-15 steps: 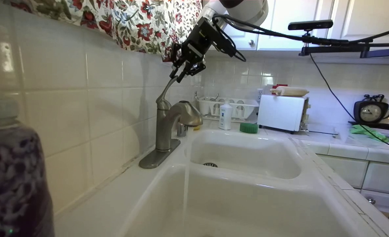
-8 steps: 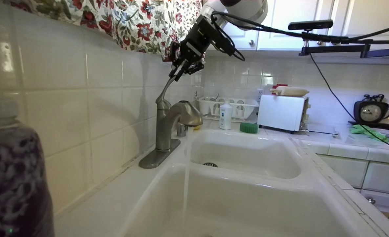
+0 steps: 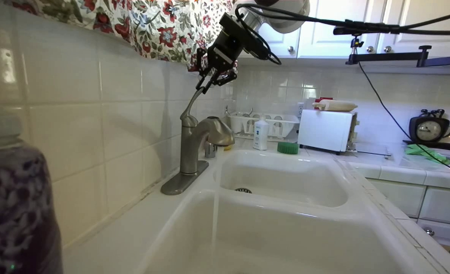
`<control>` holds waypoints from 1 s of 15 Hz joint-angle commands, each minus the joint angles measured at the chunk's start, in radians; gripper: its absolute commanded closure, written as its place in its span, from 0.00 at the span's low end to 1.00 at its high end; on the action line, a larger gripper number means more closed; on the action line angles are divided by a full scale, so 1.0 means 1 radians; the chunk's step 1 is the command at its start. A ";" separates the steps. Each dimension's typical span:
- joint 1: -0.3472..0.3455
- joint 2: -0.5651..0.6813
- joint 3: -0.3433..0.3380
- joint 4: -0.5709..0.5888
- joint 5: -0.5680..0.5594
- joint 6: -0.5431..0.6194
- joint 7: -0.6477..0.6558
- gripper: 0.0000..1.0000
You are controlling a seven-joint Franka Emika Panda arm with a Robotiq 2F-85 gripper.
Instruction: Close the tap faucet
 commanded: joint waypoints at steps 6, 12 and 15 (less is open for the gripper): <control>0.027 -0.036 0.001 0.018 -0.006 -0.100 0.209 0.95; 0.038 -0.044 -0.001 0.010 -0.009 -0.093 0.352 0.95; 0.038 -0.050 0.002 0.005 0.004 -0.088 0.420 0.95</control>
